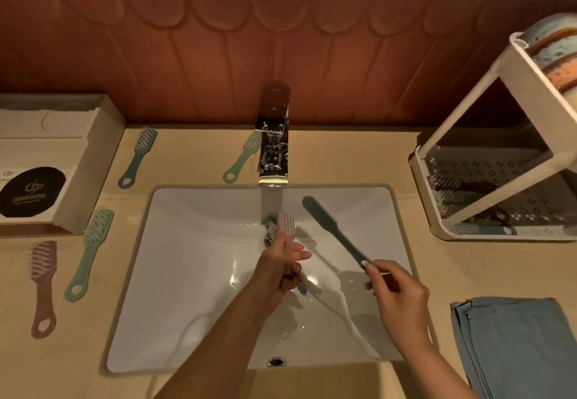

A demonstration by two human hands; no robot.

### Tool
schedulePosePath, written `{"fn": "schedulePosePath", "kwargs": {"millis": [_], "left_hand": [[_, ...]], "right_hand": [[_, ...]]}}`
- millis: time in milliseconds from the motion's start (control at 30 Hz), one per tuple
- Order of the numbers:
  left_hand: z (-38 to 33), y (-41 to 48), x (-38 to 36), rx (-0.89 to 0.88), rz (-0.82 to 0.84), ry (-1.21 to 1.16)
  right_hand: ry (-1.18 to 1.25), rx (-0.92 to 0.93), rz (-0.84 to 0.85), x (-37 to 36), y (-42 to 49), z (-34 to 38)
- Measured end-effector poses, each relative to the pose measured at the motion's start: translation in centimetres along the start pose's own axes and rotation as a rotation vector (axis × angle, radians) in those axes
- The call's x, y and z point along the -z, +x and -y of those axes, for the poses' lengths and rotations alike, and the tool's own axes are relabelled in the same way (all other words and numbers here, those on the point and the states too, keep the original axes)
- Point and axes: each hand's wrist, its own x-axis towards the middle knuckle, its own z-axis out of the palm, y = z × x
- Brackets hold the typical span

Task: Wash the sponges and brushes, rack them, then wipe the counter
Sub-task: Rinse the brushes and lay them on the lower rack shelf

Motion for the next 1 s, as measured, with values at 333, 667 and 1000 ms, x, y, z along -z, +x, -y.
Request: {"fn": "schedulePosePath", "kwargs": {"millis": [333,667,1000], "left_hand": [[0.8,-1.8,-1.4,0.012,0.034,0.034],[2.3,-3.4,-4.7,-0.265,-0.117,0.245],[3.1,-3.6,-9.5,-0.482,-0.266,0.317]], "right_hand": [[-0.307,0.518,0.067,4.4,-1.3,-2.4],[-0.430,0.549,0.167,8.8,0.3,-4.0],[-0.462,0.166,0.352,11.2,3.6,-1.9]]}}
